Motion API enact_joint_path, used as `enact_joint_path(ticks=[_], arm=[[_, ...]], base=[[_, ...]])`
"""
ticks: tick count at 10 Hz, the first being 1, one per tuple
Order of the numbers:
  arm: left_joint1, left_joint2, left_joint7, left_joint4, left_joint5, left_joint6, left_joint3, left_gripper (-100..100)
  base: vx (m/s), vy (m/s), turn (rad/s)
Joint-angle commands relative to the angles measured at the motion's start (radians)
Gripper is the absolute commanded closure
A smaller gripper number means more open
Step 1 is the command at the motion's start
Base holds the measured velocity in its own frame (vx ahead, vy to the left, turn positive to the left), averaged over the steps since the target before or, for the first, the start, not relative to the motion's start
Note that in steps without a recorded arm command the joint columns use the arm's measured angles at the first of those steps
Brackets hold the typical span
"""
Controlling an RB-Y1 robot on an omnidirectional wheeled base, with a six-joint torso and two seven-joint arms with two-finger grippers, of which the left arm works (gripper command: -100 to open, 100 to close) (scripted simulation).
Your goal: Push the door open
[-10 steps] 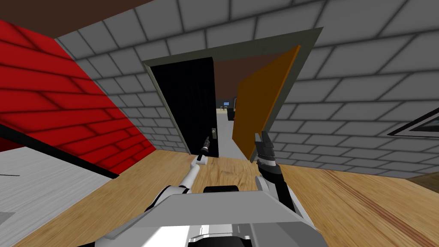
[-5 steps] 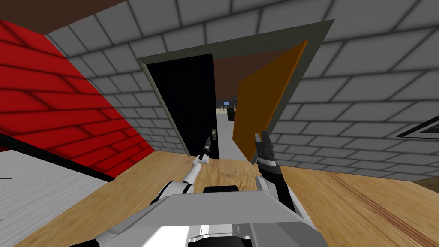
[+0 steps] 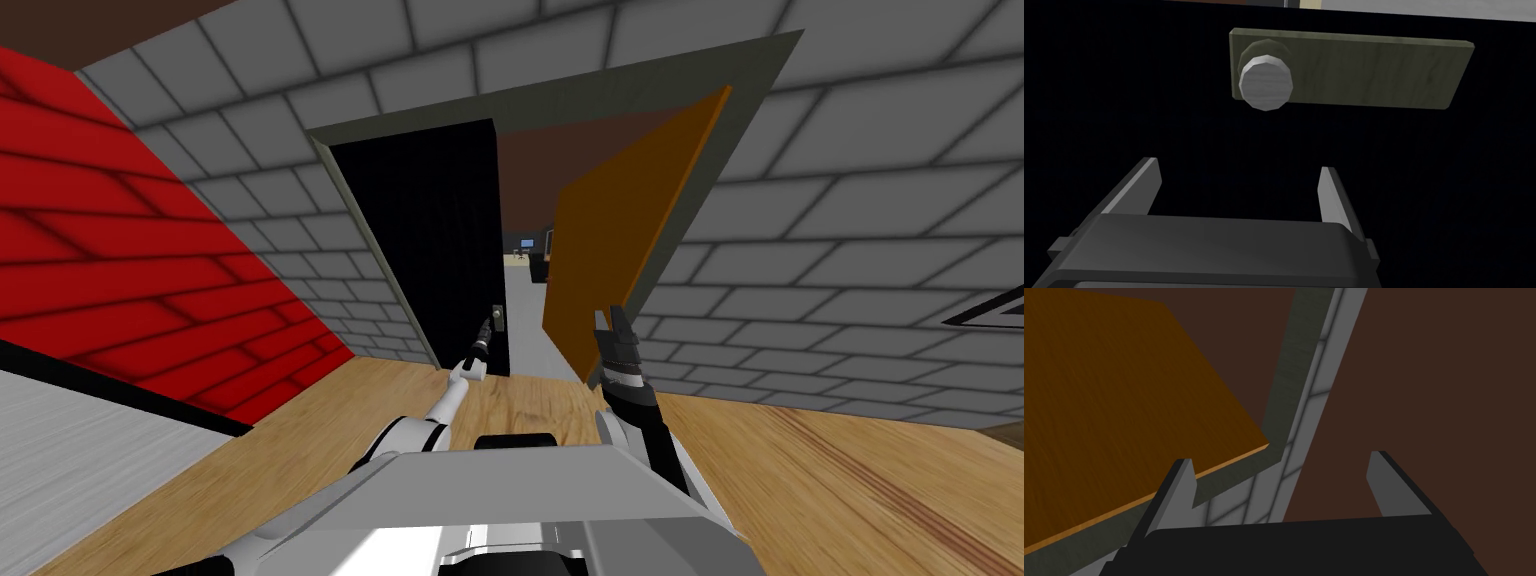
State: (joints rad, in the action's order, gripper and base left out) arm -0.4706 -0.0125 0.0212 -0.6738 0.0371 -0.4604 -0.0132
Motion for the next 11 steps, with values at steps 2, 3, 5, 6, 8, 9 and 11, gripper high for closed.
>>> enact_joint_path(ticks=[2,3,5,6,8,9,11], arm=[[-0.007,-0.019,0.001,0.011,0.002,-0.005,-0.006,-100],[-0.008,-0.019,0.002,0.012,0.003,-0.005,-0.008,-100],[-0.009,-0.010,0.002,0.014,0.004,-0.006,-0.011,-100],[-0.009,0.003,0.002,0.015,0.005,-0.006,-0.013,-100],[-0.004,0.009,0.003,0.005,0.004,-0.003,-0.013,-100],[-0.004,0.009,0.003,0.005,0.004,-0.003,-0.013,100],[-0.004,0.009,0.003,0.005,0.004,-0.003,-0.013,100]], base=[[0.193,-0.029,-0.021],[0.202,-0.006,-0.015],[0.206,-0.025,-0.024],[0.203,-0.038,-0.024],[0.131,-0.020,-0.011],[-0.006,0.000,0.006],[-0.026,0.003,-0.010]])
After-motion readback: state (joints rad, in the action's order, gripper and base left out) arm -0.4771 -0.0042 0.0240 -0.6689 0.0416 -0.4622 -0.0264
